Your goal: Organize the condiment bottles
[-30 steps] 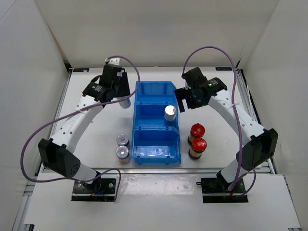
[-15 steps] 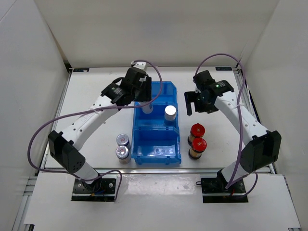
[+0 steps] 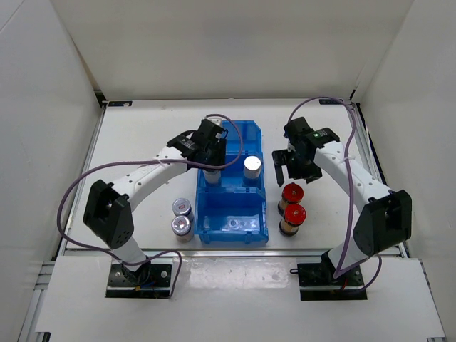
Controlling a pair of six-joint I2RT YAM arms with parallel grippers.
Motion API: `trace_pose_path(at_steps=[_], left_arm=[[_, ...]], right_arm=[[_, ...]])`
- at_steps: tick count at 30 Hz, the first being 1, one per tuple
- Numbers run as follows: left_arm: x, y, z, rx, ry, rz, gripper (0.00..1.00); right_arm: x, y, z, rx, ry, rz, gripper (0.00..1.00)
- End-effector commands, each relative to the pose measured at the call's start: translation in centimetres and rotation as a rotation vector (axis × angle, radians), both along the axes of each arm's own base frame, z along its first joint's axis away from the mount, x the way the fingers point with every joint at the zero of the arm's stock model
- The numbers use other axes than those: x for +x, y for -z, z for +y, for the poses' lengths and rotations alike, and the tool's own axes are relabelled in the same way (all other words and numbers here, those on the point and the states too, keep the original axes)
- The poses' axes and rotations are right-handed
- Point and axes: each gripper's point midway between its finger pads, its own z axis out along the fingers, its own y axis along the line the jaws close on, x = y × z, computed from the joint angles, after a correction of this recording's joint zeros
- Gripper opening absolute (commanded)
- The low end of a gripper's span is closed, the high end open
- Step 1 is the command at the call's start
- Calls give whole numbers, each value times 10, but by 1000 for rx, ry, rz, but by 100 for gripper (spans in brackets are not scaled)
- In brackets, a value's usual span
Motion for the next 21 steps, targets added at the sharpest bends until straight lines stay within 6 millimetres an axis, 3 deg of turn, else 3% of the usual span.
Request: trace_pose_path(at_steps=[1,4,8,13,17,18,20,21], left_arm=[[12,-25,-16,-83,21,-86,23],[12,-15,-14,-66,15,-76,33],[10,-7,-8,-41,2,-69,64],[5,-2,1,-14,-12,-64,85],[4,-2,5,-7,-20,-70,93],[2,-6,7,-3,-13,-74,100],[8,-20,12,11,-34,-118,100],[9,-29,15,15,-46,-136,100]], right_arm=[[-2,-1,6,48,6,-4,100],[-9,6,5,47,4,26,100],[-19,16,6,54,7,70,100],[-28,26,4,50,17,106,100],[-30,28,3,48,26,116,87],[-31,28,4,56,24,119,77],[-28,22,6,60,24,110,66],[-29,23,3,45,37,112,52]])
